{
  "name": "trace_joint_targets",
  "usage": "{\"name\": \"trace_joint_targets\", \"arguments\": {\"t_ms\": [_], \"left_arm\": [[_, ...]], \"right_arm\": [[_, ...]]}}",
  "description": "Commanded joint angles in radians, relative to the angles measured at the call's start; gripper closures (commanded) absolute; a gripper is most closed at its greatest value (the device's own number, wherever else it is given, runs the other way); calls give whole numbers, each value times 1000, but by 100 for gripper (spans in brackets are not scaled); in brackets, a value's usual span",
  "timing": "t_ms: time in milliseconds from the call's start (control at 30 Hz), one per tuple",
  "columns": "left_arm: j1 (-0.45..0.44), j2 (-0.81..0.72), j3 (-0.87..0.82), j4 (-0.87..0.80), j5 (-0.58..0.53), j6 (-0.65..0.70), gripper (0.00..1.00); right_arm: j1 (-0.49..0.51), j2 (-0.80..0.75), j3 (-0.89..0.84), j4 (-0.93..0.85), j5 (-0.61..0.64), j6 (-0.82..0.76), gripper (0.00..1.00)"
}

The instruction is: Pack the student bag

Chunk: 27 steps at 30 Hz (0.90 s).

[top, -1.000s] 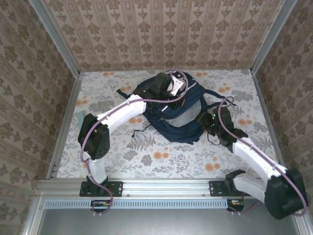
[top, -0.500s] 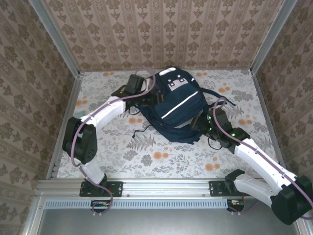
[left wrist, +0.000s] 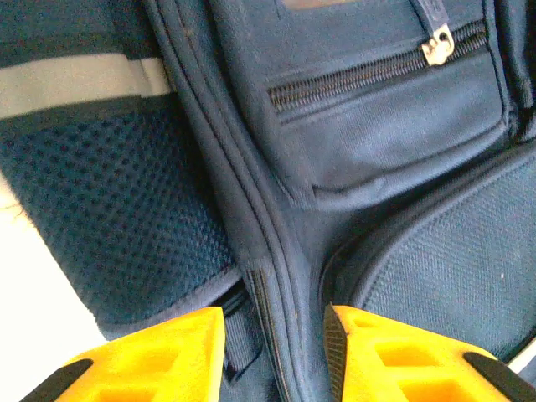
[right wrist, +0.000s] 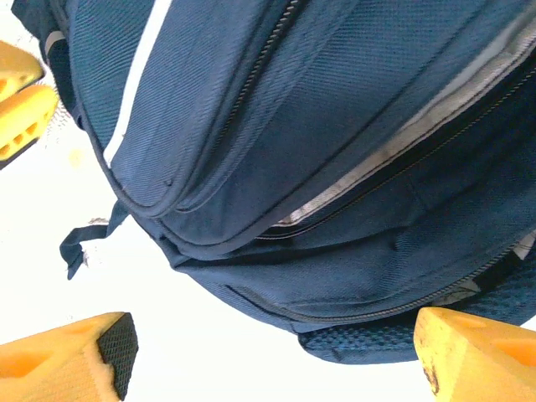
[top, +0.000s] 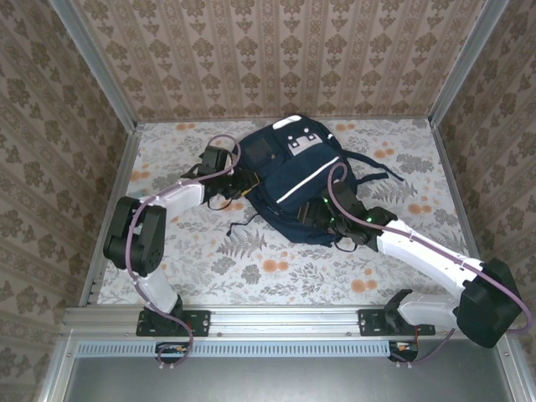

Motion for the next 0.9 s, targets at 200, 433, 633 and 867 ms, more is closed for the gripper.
{"name": "trace_joint_targets", "arguments": {"t_ms": [200, 433, 633, 867], "left_arm": [[14, 107, 23, 139, 99, -85, 63], [16, 149, 35, 202, 155, -110, 69], [11, 124, 35, 245, 185, -126, 94], [-21, 20, 20, 243, 185, -151, 100]], "right_arm": [[23, 33, 34, 5, 36, 12, 13], [33, 44, 40, 0, 37, 7, 15], [78, 61, 85, -57, 100, -3, 19], [177, 145, 171, -89, 146, 53, 25]]}}
